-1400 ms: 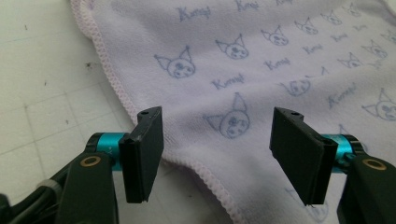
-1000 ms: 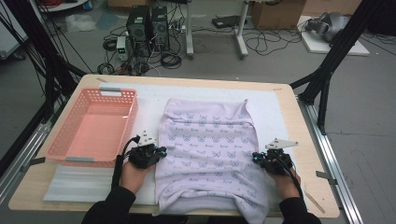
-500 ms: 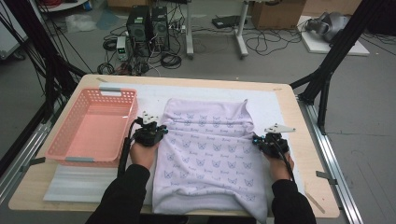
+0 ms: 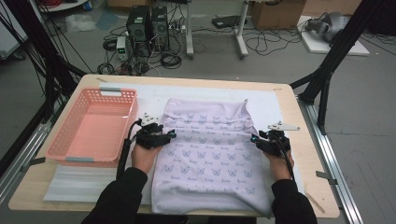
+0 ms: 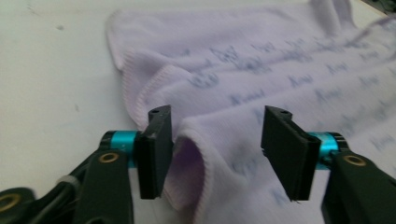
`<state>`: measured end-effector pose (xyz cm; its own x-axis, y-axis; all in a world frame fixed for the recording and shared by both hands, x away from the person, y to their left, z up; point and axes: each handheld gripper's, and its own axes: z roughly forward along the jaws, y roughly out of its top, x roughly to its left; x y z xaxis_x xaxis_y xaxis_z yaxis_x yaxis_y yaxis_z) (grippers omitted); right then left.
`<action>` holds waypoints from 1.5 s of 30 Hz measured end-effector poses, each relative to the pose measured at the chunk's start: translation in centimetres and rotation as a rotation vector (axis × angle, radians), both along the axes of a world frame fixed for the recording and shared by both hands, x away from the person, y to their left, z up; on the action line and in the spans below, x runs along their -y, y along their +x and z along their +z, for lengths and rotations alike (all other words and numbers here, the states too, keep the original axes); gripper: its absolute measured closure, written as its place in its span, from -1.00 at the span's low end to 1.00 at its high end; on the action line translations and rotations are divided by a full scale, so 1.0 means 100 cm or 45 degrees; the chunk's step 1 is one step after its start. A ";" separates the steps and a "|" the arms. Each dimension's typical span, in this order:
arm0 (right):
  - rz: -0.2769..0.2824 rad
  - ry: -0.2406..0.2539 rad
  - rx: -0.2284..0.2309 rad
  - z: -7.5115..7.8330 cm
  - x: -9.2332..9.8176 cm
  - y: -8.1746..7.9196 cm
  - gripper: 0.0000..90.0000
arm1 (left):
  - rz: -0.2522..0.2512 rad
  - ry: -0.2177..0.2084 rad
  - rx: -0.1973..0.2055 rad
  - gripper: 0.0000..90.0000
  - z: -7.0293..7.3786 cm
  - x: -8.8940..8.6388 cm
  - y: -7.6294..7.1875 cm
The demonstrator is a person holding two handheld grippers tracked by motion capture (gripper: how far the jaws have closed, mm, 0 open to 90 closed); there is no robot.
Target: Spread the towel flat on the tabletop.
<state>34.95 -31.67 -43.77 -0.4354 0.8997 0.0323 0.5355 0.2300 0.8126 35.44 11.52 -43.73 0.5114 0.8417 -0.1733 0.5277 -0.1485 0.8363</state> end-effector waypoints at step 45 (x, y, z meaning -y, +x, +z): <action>0.075 -0.002 -0.027 -0.007 0.003 -0.056 0.29 | -0.094 0.105 -0.049 0.02 -0.012 -0.025 -0.055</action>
